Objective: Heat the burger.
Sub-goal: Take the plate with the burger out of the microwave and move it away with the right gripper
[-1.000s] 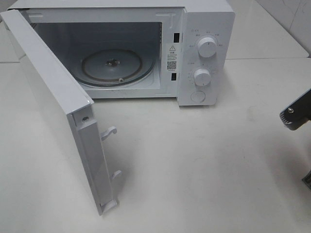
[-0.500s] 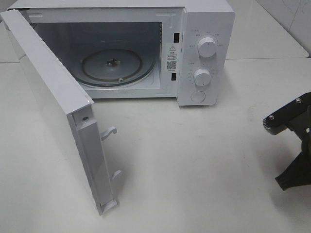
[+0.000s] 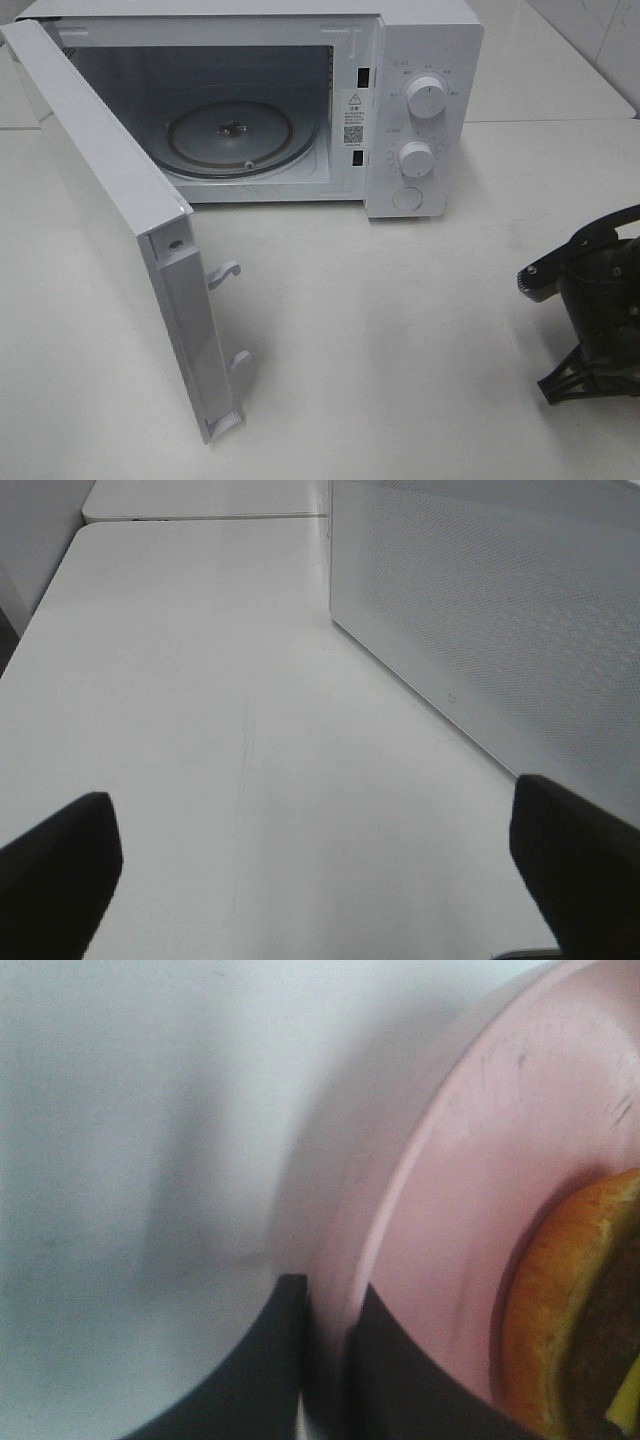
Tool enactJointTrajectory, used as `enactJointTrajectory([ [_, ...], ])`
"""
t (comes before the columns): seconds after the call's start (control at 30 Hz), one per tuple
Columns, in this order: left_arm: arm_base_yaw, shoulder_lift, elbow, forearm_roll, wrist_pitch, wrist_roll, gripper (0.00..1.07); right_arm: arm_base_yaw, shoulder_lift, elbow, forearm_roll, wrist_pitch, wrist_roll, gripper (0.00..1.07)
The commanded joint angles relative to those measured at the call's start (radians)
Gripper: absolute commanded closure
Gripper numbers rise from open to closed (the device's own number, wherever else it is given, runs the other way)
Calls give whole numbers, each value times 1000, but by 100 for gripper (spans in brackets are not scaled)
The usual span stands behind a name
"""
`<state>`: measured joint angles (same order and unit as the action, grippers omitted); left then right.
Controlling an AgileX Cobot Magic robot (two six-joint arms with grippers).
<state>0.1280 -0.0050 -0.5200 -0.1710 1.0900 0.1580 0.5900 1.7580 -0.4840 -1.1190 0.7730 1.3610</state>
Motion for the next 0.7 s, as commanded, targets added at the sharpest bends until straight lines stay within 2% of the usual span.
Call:
enactJointTrajectory([
  [0.03, -4, -17, 3, -2, -16, -7, 8, -2, 23, -3, -43, 31, 8, 101],
  [0.43, -4, -17, 3, -2, -16, -7, 8, -2, 77, -3, -89, -18, 18, 97],
  [0.57, -4, -17, 3, -2, -16, -7, 8, -2, 76, -3, -87, -27, 16, 87],
  [0.6, -4, -17, 3, -2, -16, -7, 8, -2, 74, -3, -81, -27, 16, 80],
  [0.63, -4, -17, 3, -2, -16, -7, 8, -2, 74, -3, -81, -27, 16, 80],
  [0.67, -4, -17, 3, -2, -16, -7, 8, -2, 67, -3, -77, -27, 15, 72],
  [0.7, -4, -17, 3, -2, -16, -7, 8, -2, 67, -3, -77, -27, 15, 72],
])
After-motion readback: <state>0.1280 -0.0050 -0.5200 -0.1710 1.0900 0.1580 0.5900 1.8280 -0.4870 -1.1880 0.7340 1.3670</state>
